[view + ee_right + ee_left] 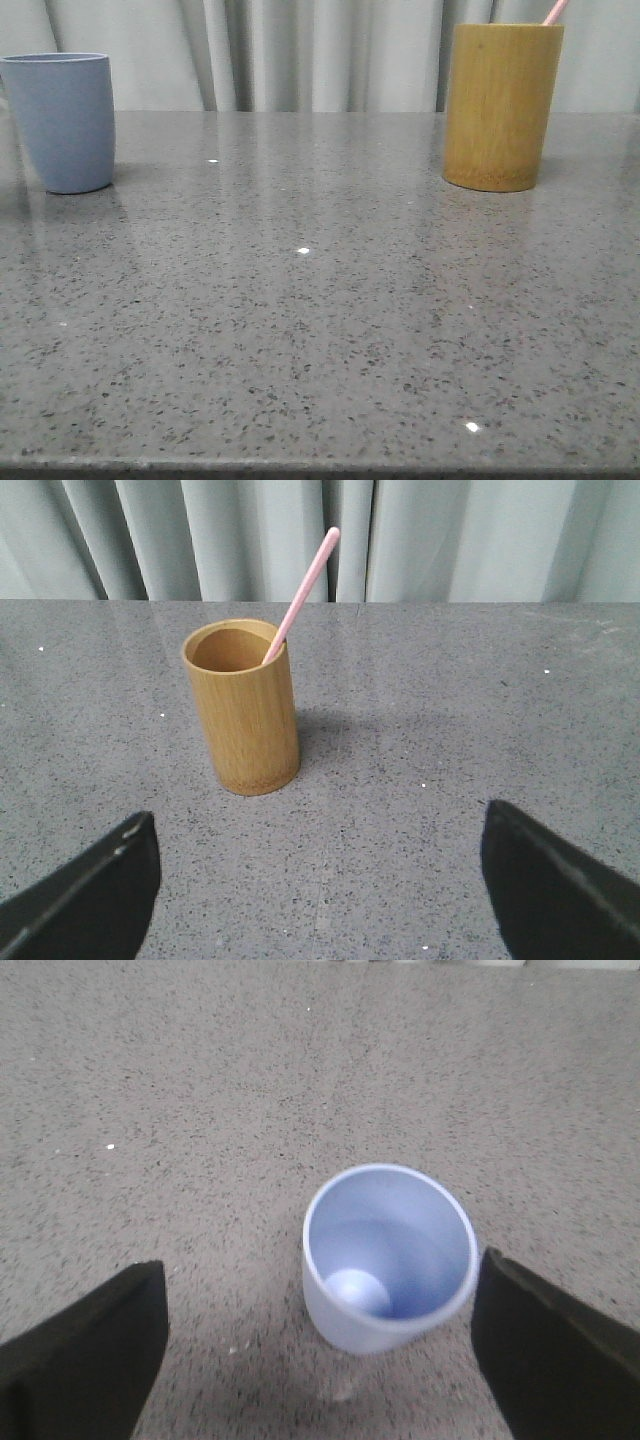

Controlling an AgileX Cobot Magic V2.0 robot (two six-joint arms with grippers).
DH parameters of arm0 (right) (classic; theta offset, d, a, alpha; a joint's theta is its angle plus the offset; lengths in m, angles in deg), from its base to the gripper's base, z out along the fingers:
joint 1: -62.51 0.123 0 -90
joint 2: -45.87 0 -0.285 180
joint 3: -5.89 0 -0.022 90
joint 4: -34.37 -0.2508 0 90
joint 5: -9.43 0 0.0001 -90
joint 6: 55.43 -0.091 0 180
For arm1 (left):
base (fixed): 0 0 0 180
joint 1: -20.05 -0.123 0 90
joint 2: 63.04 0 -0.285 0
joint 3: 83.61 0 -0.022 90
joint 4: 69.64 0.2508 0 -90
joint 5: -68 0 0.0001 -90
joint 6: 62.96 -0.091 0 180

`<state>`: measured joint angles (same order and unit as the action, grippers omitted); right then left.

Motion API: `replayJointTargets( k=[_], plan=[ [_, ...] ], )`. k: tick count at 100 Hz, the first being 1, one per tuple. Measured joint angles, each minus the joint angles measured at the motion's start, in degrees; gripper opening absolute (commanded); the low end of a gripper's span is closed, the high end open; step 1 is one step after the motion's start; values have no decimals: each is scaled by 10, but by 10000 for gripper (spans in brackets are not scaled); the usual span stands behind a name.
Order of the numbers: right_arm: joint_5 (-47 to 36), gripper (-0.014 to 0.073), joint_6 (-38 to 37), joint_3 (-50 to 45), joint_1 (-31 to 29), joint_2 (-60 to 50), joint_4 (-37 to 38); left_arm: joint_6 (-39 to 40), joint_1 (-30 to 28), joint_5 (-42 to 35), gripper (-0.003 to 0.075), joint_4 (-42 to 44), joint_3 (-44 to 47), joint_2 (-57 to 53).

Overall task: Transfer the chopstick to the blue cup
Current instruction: 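Grasp the light blue cup rim with the left gripper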

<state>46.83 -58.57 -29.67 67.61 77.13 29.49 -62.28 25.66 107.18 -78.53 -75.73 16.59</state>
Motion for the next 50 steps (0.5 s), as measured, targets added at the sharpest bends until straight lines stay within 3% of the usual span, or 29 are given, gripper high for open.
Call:
replayJointTargets(
  k=[17,38,50],
  plan=[
    [0,643,0,0,0,0,0,0,0,23,599,0,-66,104],
    [1,643,0,0,0,0,0,0,0,35,595,0,-85,182],
    [2,643,0,0,0,0,0,0,0,41,517,0,-84,206]
  ],
)
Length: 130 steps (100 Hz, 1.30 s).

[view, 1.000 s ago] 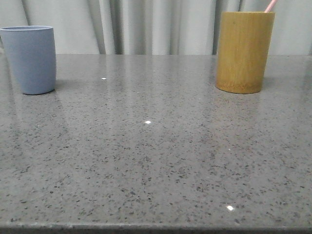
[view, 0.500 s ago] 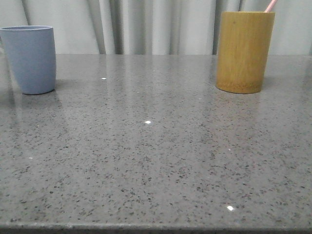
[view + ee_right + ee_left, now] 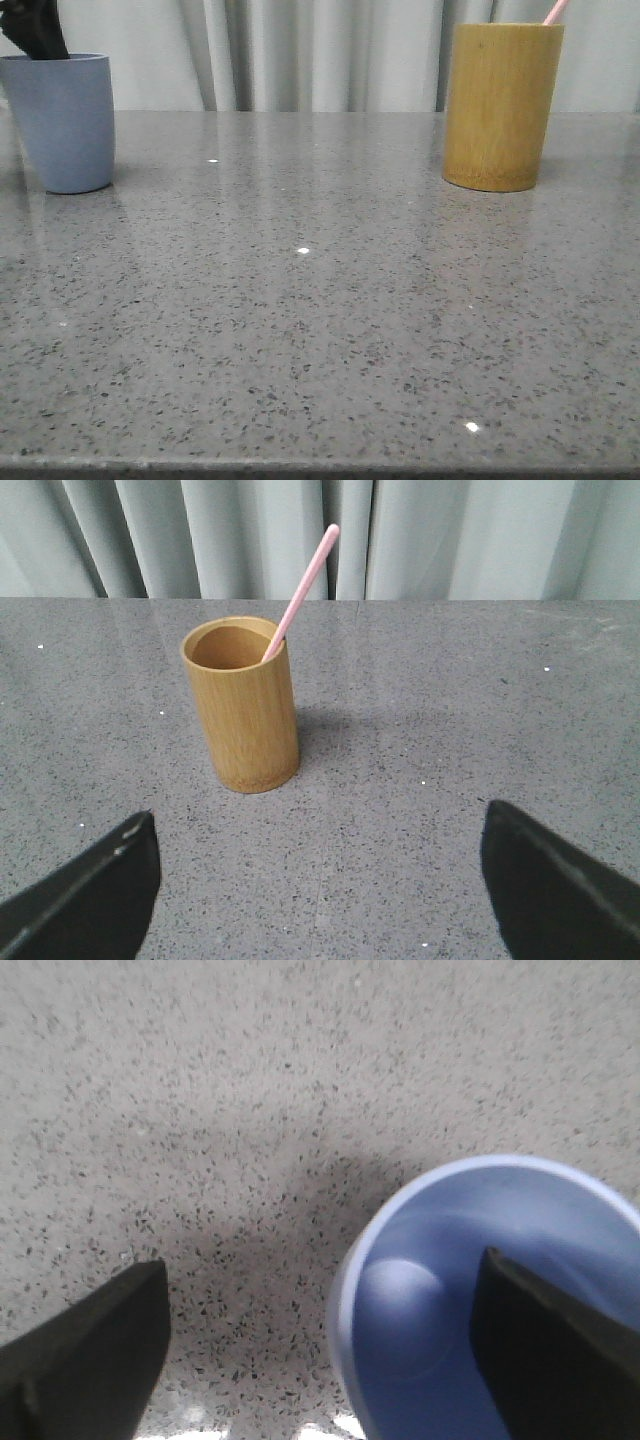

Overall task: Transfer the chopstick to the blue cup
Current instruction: 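Grasp the light blue cup rim with the left gripper, then slide the blue cup toward the table center with the left gripper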

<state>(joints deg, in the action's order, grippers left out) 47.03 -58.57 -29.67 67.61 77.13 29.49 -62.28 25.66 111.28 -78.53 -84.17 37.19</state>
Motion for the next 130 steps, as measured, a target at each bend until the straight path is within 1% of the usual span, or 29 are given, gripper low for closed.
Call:
replayJointTargets(
  k=[5,10,12,17,19,24,27,51,60,73,96,114,130],
  plan=[
    [0,643,0,0,0,0,0,0,0,0,452,-2,0,4],
    [0,643,0,0,0,0,0,0,0,0,350,-6,0,7],
    [0,643,0,0,0,0,0,0,0,0,321,-7,-1,7],
    [0,643,0,0,0,0,0,0,0,0,194,-11,-1,8],
    [0,643,0,0,0,0,0,0,0,0,160,-12,-1,8],
    [0,643,0,0,0,0,0,0,0,0,26,-19,-1,8],
    [0,643,0,0,0,0,0,0,0,0,-18,-22,-1,8],
    [0,643,0,0,0,0,0,-1,9,4,-19,-34,-6,9],
    [0,643,0,0,0,0,0,-1,31,11,-19,-34,-18,10],
    [0,643,0,0,0,0,0,-2,79,28,-19,-34,-54,12],
    [1,643,0,0,0,0,0,-2,150,94,-19,-32,-146,51],
    [1,643,0,0,0,0,0,-2,177,145,-19,-18,-203,105],
    [1,643,0,0,0,0,0,-2,189,155,-19,-13,-218,138]
  ],
)
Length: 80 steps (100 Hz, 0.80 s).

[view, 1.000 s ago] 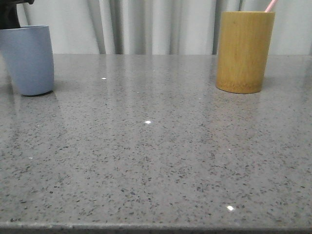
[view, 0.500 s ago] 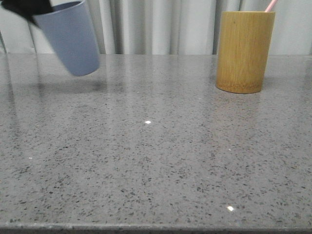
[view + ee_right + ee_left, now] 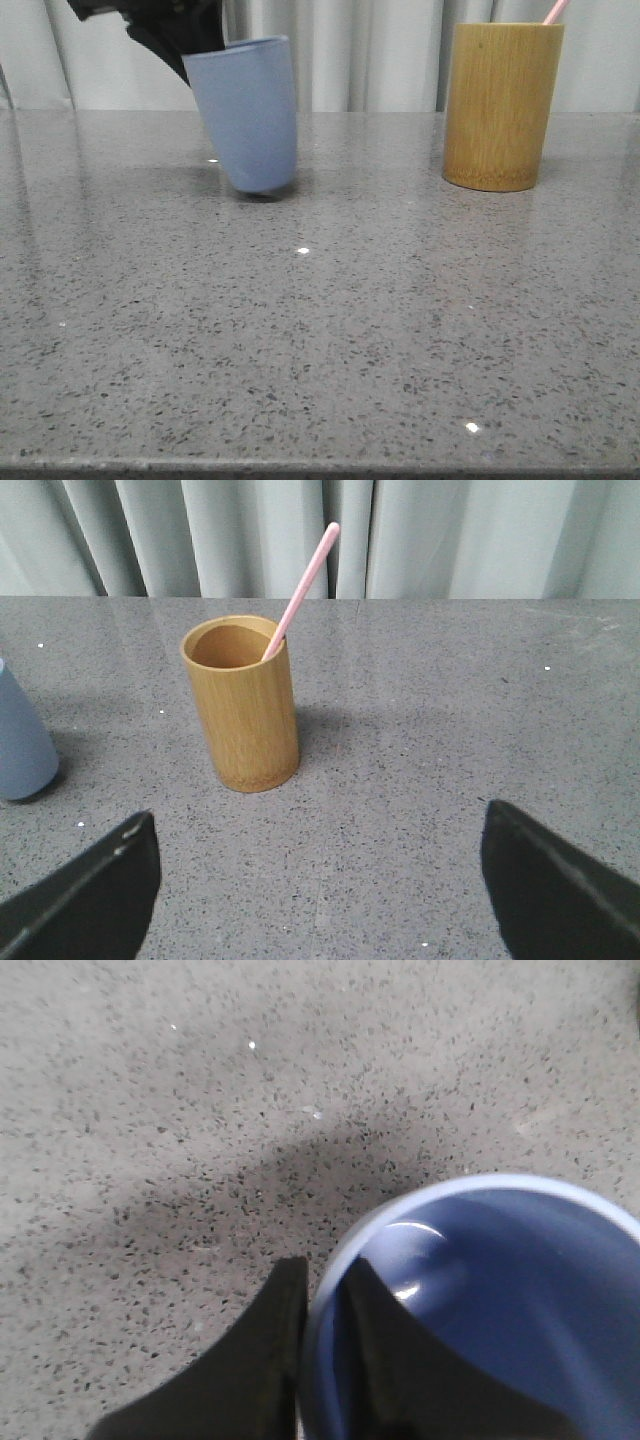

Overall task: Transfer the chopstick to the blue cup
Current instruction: 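Slide the blue cup toward the table center with the left gripper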

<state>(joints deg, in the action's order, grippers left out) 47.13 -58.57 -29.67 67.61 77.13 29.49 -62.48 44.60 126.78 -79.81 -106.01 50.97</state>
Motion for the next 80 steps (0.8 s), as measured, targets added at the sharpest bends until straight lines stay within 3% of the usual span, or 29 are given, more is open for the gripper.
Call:
replayJointTargets(
  k=[50,64,80],
  plan=[
    [0,643,0,0,0,0,0,0,1,0,-8,1,-3,7],
    [0,643,0,0,0,0,0,0,1,1,104,1,-3,7],
    [0,643,0,0,0,0,0,0,1,1,326,-8,-3,7]
  ],
)
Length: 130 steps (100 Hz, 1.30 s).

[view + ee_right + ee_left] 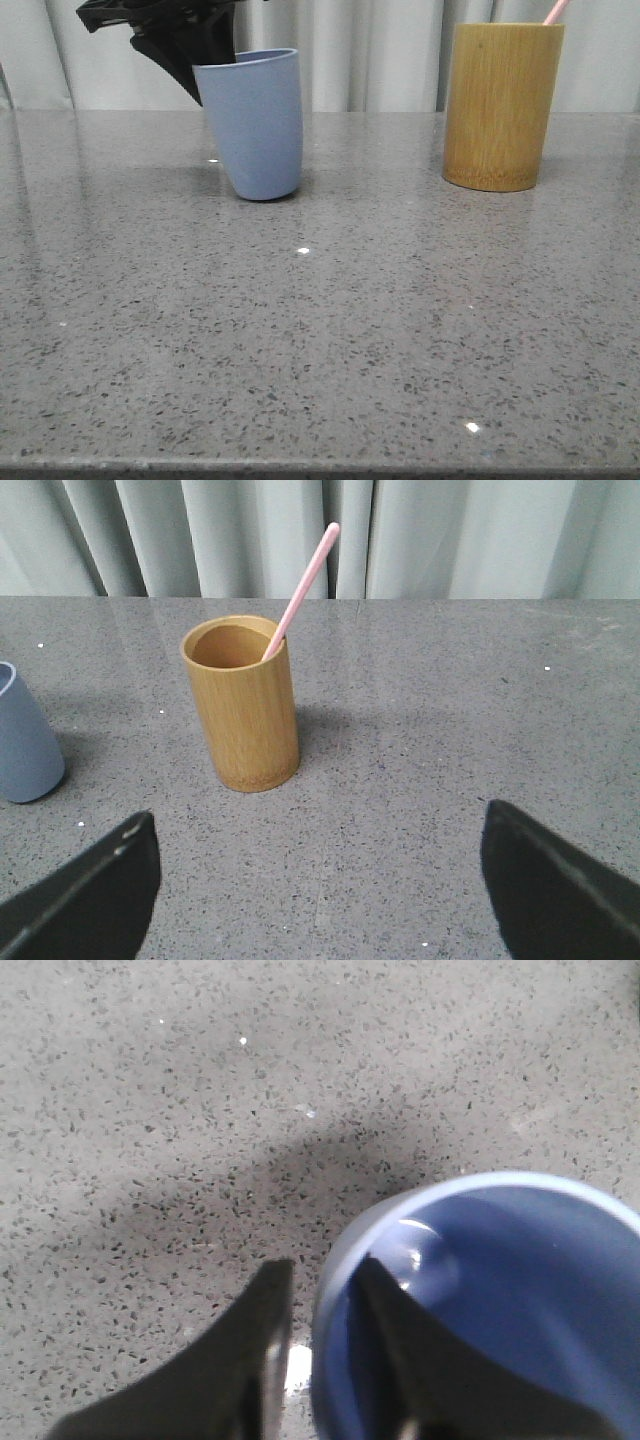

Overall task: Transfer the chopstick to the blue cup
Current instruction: 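Slide the blue cup toward the table center with the left gripper, then release the blue cup and lift the left gripper away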

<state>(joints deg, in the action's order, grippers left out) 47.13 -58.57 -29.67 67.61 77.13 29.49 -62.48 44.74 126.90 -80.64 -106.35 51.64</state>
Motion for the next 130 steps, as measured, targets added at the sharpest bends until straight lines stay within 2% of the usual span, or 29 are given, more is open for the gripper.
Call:
replayJointTargets(
  k=[10,18,36,60,92,112,130],
  plan=[
    [0,643,0,0,0,0,0,0,0,0,454,-2,-1,0],
    [0,643,0,0,0,0,0,0,0,1,498,-2,-7,0],
    [0,643,0,0,0,0,0,0,0,17,498,-3,-41,1],
    [0,643,1,0,0,0,0,-5,0,75,498,-3,-92,1],
    [0,643,1,0,0,0,0,-14,-12,70,494,33,-99,-64],
    [0,643,1,0,0,0,0,-15,-65,47,494,43,-35,-141],
    [0,643,1,0,0,0,0,-15,-115,-25,494,44,112,-236]
  ],
)
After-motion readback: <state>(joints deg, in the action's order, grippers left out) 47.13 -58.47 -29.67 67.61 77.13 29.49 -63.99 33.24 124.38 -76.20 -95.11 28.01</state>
